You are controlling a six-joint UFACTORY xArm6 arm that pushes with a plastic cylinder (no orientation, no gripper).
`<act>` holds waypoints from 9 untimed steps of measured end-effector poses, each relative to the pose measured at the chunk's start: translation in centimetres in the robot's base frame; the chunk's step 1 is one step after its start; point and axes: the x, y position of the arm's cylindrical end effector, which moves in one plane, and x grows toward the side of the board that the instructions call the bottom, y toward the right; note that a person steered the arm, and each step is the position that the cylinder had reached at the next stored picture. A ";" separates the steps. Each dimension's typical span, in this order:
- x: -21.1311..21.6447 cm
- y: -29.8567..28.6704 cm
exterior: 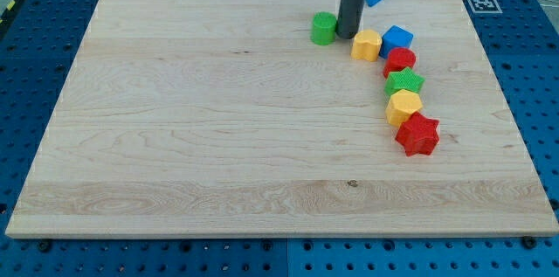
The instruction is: Move the blue cube top diagonally to the red circle
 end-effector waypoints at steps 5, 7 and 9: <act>0.0 3.8; 0.0 7.3; 0.7 9.6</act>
